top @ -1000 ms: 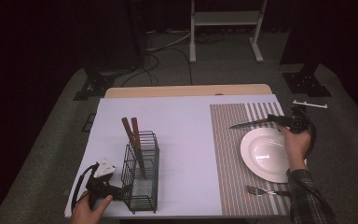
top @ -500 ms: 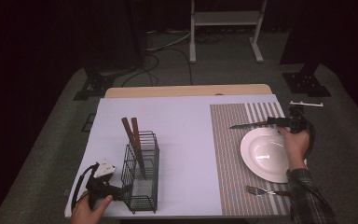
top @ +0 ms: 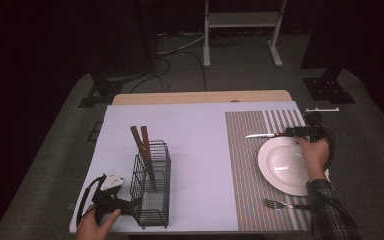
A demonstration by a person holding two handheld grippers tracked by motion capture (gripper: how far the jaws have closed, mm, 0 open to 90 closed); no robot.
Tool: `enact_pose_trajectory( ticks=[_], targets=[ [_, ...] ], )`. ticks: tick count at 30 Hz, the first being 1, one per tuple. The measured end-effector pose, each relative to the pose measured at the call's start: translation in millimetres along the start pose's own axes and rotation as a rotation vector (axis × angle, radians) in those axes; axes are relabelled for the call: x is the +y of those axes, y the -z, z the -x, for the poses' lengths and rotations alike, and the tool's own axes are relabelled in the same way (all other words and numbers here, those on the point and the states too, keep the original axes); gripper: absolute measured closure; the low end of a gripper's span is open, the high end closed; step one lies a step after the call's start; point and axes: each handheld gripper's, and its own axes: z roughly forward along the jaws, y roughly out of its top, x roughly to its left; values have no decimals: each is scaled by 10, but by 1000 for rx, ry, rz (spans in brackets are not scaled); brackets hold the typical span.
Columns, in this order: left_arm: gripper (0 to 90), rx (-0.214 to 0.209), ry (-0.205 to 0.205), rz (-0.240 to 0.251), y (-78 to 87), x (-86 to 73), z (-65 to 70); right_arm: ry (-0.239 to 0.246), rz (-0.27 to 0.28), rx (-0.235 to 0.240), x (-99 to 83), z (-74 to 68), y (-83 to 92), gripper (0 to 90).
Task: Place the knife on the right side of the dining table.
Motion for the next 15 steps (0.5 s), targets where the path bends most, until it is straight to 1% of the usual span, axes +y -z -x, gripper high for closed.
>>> enact_pose_trajectory(
  ticks=[3,4,7,10,13,15],
  targets=[
    [0,0,0,0,0,0,0,6,-8,-19,4,-20,-16,316],
    [0,0,0,0,0,0,0,17,-12,-29,4,-27,-21,314],
    [0,0,0,0,0,0,0,21,-12,-34,4,-35,-24,312],
    [0,0,0,0,0,0,0,14,8,-30,5,-28,1,304],
    [0,0,0,0,0,0,0,16,30,-21,-2,-26,41,295],
    [0,0,0,0,0,0,0,27,48,-8,-11,-44,82,280]
  ],
)
